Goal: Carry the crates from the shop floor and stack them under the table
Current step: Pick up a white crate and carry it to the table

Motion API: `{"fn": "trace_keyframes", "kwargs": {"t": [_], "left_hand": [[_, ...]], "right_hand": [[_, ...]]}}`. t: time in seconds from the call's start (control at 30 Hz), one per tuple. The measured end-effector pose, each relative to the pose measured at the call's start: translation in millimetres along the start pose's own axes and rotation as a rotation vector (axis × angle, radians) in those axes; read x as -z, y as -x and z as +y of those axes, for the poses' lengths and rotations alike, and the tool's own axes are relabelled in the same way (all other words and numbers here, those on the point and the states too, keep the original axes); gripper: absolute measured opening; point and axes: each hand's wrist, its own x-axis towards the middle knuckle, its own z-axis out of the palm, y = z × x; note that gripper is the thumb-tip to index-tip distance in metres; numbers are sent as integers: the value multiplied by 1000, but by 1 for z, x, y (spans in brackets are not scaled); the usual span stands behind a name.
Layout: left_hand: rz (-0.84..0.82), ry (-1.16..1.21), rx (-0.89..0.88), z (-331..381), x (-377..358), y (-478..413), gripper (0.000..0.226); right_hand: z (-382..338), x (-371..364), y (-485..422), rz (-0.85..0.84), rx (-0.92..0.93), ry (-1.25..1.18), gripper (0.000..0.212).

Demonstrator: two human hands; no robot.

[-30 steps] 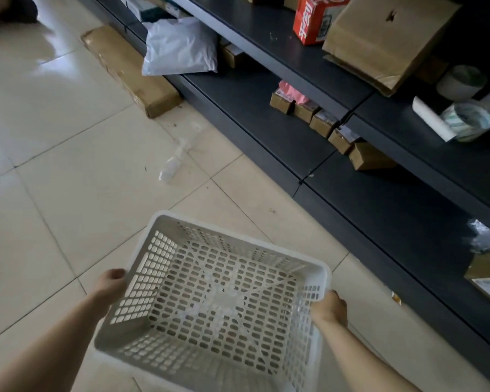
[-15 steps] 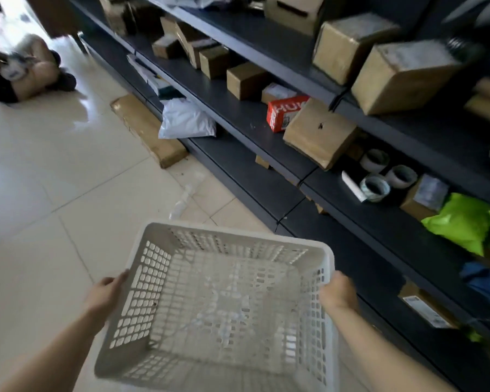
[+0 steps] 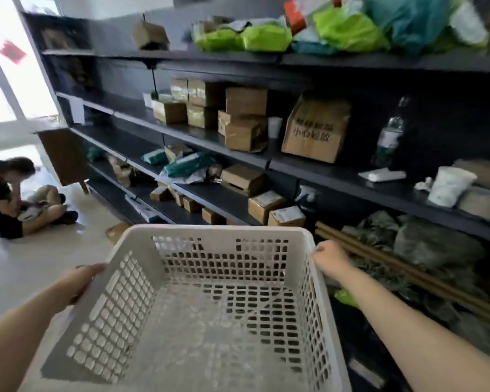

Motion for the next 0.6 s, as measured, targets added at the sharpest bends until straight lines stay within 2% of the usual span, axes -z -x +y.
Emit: {"fn": "trace_keyframes", "kwargs": {"t": [0.1,0.27,0.43,0.6], "left_hand": [[-77,45,-97,39,23,61,39],[-201,29,-261,85,18,178,27],[-390,-45,-394,123,-21,263,23],[-547,-135,-509,170,-91,358,37]], "right_hand": [[-8,70,43,136,9,0,30],[11,174,128,305,-46,-40,39],[58,268,217,446,-111,-67,38],[135,369,298,588,-241,-201,36]]}}
